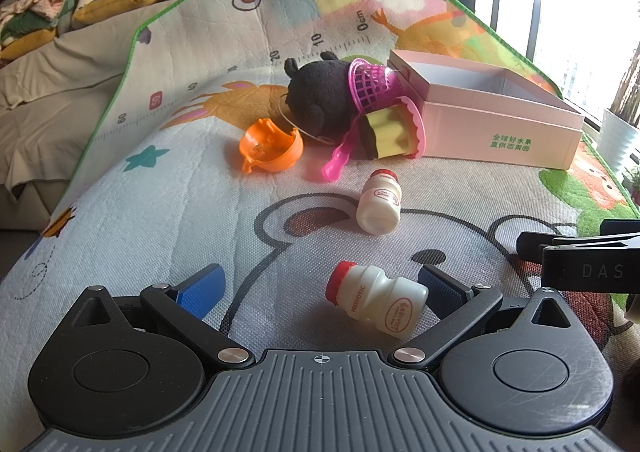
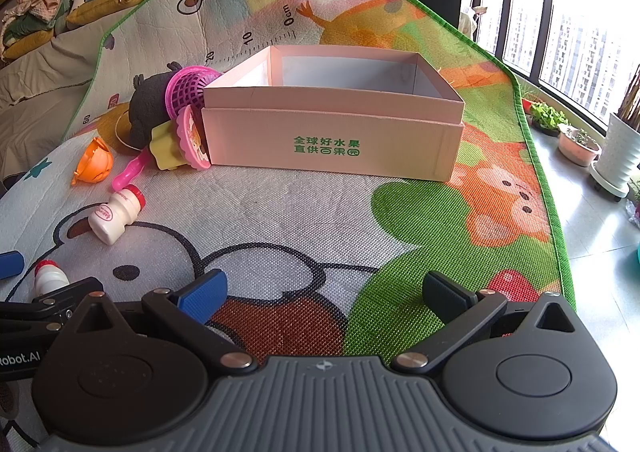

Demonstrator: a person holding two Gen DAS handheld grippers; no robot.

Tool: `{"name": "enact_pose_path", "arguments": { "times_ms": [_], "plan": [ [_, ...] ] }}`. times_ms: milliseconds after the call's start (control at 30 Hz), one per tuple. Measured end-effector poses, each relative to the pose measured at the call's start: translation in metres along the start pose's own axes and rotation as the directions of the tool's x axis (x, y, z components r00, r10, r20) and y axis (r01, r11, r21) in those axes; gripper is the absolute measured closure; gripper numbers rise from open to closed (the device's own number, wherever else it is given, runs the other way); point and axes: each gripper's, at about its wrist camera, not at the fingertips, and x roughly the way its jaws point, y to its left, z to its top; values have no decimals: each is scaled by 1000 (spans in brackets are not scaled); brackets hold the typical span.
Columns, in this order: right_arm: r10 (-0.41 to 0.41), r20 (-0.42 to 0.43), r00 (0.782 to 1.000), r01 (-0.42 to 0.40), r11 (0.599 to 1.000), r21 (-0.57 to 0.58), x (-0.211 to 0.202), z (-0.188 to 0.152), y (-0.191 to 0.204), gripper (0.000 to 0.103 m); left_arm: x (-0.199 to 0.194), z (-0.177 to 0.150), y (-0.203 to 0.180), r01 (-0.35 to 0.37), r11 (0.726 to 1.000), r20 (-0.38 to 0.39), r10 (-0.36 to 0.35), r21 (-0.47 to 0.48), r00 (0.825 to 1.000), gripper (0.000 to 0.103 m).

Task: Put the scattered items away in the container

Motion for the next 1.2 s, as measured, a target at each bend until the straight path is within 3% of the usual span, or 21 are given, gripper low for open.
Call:
{"name": "enact_pose_path", "arguments": {
  "times_ms": [600, 933, 1033, 1200],
  "plan": [
    [7, -56, 998, -6, 1000, 2, 2, 7, -1, 0, 1, 9, -1, 11, 1000, -53, -10, 23, 999, 0],
    [41, -62, 997, -42, 999, -9, -1, 7, -6, 0, -2, 10, 6, 70, 996, -48, -68, 58, 997, 0],
    [45, -65, 997, -47, 998, -30, 0, 8, -6, 0, -9, 18, 12, 112, 990, -4, -112, 90, 994, 0],
    [149, -55, 987, -153, 985, -80, -5, 10, -8, 0, -32, 45, 35, 49, 994, 131, -63, 101, 989, 0]
  ]
}}
